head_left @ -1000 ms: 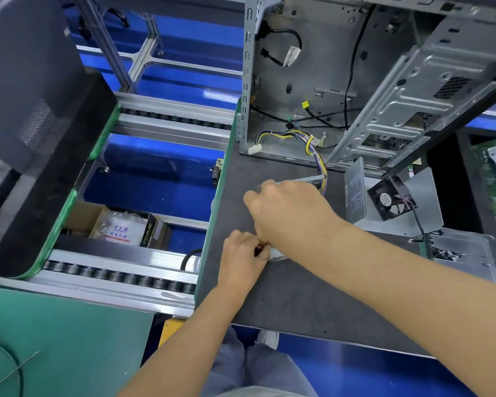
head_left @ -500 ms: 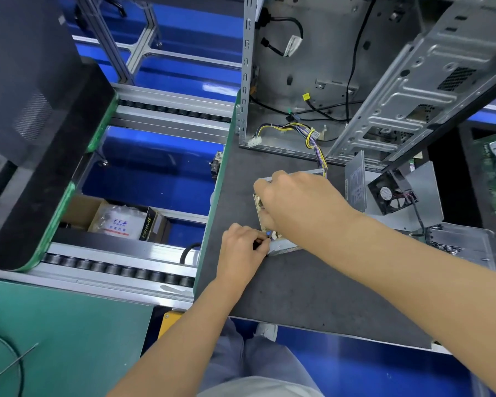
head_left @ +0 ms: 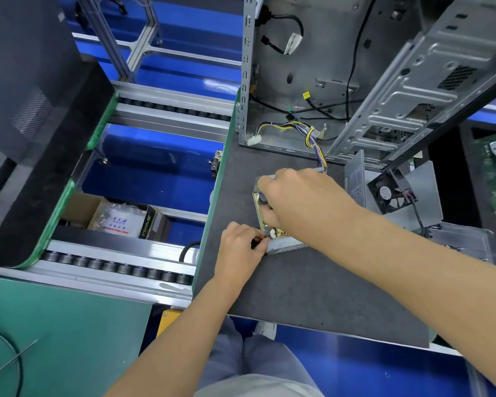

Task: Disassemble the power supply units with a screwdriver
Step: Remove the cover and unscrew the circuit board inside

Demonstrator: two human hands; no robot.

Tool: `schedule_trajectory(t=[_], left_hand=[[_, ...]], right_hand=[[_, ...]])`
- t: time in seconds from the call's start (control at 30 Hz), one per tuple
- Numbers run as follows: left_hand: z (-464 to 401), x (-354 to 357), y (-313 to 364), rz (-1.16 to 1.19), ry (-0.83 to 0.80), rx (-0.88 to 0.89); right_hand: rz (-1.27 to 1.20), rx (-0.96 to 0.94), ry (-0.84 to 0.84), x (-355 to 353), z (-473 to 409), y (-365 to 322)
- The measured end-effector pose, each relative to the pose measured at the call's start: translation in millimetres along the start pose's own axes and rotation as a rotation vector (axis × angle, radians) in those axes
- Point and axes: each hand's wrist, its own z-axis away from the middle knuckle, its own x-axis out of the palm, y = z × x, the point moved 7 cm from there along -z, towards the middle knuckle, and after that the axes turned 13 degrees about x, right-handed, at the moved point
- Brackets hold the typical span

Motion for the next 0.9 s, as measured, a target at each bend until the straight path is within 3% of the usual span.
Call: schedule_trajectory(t=[0.23, 0.4, 0.6, 0.73, 0.8, 0.9], left_hand=[[-1, -3, 2, 0.033, -0.008, -0.037], [1, 3, -9, 0.143, -0.024, -0.198], [0, -3, 0, 0.104, 0.014, -0.106], [-1, 2, -4, 0.097, -0.088, -0.13], [-3, 1, 1, 0.036, -0.066, -0.048], [-2, -2, 3, 0.015, -0.017, -0.038]], right_hand=[[0.047, -0.046, -0.002, -6, 5, -16], [-0.001, -0.01, 0.01, -9, 8, -35], [-0.296, -0.185, -0.257, -2, 0, -28], [-0.074, -0.065, -0.16, -5, 0, -9], [-0.029, -0.138, -0.07, -8, 3, -13], [-0.105, -0.206, -0.168, -1, 7, -15]])
